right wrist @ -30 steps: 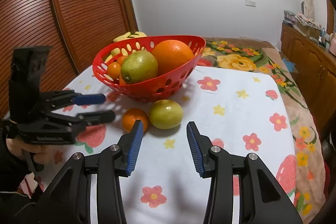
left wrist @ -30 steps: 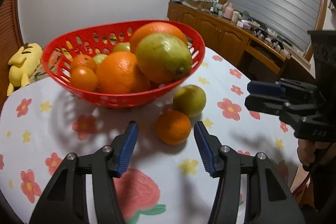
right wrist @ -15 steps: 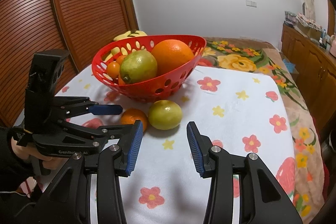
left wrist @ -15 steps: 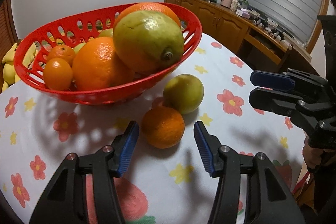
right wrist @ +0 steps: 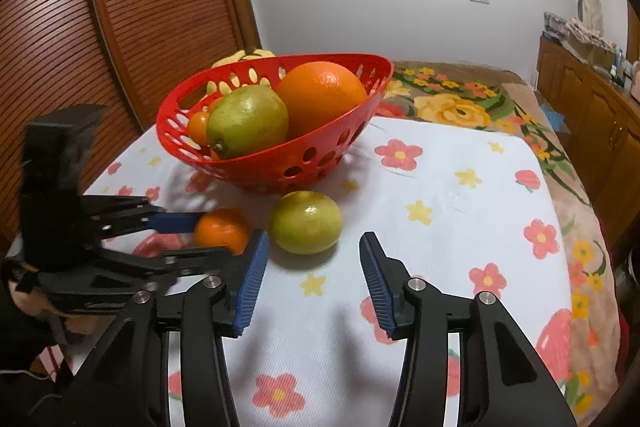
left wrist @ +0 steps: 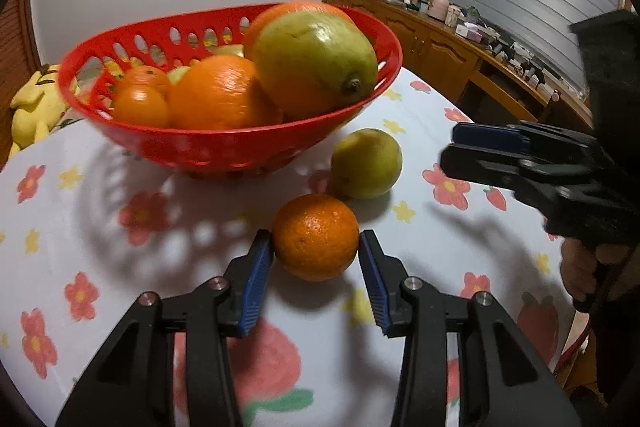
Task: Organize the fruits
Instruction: 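Move the left tool to a tangerine while the right tool approaches a green lime, then grasp the tangerine with the left tool while the right tool grasps the green lime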
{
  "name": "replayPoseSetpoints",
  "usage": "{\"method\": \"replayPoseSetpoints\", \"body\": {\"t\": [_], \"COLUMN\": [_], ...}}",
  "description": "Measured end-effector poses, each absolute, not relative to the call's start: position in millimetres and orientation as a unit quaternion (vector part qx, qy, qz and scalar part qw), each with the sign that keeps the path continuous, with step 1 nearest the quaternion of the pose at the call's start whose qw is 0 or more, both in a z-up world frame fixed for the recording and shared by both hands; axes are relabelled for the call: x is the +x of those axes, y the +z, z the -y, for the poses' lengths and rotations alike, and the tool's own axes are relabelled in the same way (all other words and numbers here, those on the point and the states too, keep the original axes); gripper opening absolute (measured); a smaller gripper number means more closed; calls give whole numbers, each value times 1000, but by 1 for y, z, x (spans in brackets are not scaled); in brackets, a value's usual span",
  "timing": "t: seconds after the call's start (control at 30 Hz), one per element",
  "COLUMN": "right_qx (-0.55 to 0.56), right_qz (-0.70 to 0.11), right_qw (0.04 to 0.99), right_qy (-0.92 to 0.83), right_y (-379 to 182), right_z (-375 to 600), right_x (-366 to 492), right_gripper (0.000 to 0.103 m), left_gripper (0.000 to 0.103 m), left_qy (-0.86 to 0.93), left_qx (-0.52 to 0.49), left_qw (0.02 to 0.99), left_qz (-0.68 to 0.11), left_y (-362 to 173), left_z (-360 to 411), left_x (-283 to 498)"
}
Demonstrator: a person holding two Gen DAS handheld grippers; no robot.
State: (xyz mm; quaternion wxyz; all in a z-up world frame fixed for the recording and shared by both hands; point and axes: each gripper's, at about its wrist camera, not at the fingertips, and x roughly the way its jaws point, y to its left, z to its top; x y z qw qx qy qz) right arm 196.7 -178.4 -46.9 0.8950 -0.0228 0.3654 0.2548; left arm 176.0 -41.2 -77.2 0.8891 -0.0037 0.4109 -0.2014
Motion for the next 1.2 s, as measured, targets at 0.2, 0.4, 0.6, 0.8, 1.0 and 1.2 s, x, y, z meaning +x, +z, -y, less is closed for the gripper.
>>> {"method": "replayPoseSetpoints", "body": {"t": [0.2,0.4,0.6,0.8,1.0,1.2], "right_qx": [-23,-23,-32,-34,-46,-40], "right_qz": [-370,-371,-377,-387,-397,-405], "right_qw": [893,892,889,885,881,878], "right_qy": [255,258,259,257,251,251], "right_y": [-54,-66,-76,-82,-86,-91], "right_z": [170,160,150,144,136,137], "right_x": [211,220,229,239,244,242], "right_gripper": [60,62,62,64,65,58], "left_gripper": [42,43,43,43,43,43], "left_qy": [-186,-169,-163,-159,-159,-157], "left_qx": [-5,-25,-42,-50,-51,-52], "left_qw": [907,920,924,924,925,927], "left_qz": [-378,-353,-344,-344,-341,-338], "left_y": [-70,-70,-67,-68,-66,-62], "left_z": [22,-2,-13,-17,-17,-18], "left_x": [155,141,133,130,126,124]}}
